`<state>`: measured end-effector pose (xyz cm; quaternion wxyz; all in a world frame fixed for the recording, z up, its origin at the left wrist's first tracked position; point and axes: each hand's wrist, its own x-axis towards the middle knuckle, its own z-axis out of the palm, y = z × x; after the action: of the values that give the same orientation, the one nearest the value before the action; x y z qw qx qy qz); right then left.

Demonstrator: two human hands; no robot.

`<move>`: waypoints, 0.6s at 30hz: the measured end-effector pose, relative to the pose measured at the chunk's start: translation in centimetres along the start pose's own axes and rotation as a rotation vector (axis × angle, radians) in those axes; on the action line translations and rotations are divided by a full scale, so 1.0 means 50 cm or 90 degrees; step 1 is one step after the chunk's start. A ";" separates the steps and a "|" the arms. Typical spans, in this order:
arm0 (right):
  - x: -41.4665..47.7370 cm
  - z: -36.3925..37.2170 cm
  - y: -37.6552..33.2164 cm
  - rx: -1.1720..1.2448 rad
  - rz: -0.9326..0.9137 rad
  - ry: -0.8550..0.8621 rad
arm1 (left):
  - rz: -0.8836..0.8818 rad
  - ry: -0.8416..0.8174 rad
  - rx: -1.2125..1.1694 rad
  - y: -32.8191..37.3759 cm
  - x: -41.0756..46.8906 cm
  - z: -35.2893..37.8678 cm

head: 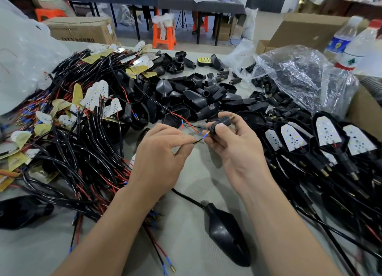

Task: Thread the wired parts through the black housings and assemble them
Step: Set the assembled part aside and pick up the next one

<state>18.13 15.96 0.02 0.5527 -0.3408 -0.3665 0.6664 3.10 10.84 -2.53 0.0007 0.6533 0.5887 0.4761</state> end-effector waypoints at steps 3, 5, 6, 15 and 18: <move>0.001 -0.006 -0.004 -0.007 0.010 -0.020 | -0.005 -0.006 -0.004 0.002 -0.001 -0.002; 0.000 -0.010 -0.004 -0.047 0.027 -0.066 | -0.019 0.001 0.002 0.005 -0.002 -0.002; -0.001 -0.012 -0.003 -0.081 0.035 -0.093 | -0.031 0.008 0.003 0.007 -0.002 -0.001; -0.007 -0.012 0.012 -0.118 0.024 -0.140 | -0.151 0.001 -0.033 -0.001 0.004 -0.013; -0.005 -0.014 0.004 -0.061 0.020 -0.124 | -0.234 -0.018 -0.078 -0.014 0.012 -0.020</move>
<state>18.66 15.77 -0.50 0.4868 -0.3060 -0.4447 0.6867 1.83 10.93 -2.01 0.1357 0.5403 0.6679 0.4936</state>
